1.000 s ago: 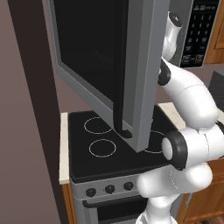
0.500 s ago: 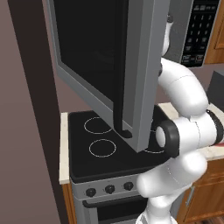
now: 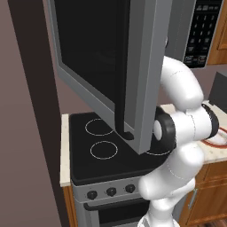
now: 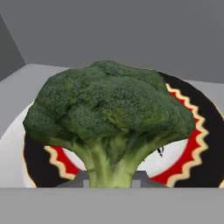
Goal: Pick the broccoli from the counter and place it in the microwave. Then turn on the microwave.
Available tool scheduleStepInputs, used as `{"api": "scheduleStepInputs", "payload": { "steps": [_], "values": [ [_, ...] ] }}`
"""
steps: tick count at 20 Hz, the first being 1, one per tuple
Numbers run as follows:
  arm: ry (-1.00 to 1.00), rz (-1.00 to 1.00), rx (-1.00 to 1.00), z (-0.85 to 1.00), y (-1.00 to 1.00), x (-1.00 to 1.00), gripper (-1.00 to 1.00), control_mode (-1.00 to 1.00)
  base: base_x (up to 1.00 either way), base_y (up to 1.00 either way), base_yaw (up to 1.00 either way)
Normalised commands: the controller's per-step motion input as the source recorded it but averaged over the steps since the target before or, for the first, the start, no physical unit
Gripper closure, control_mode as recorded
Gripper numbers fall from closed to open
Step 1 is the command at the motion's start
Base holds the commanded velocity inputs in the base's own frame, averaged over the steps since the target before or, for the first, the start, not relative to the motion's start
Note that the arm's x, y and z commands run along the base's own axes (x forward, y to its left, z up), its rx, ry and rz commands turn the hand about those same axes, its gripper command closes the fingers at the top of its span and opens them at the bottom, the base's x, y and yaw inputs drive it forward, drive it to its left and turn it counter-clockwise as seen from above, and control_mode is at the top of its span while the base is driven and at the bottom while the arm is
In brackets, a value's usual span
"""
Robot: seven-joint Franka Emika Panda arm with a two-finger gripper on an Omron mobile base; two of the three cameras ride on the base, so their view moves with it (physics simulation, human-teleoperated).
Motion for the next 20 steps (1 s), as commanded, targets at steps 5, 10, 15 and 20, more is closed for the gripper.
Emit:
{"api": "scheduleStepInputs", "payload": {
  "steps": [5,10,15,20],
  "values": [
    [0.05,-0.01,0.0,-0.1,0.05,0.23,1.0,-1.0,0.0,0.0,0.0],
    [0.03,-0.01,0.0,-0.07,0.03,0.22,1.0,-1.0,0.0,0.0,0.0],
    [0.0,-0.01,0.0,0.0,0.09,0.21,-1.0,-1.0,0.0,0.0,0.0],
    [0.0,-0.02,0.0,0.0,0.04,0.15,-1.0,-1.0,0.0,0.0,0.0]
  ]
}}
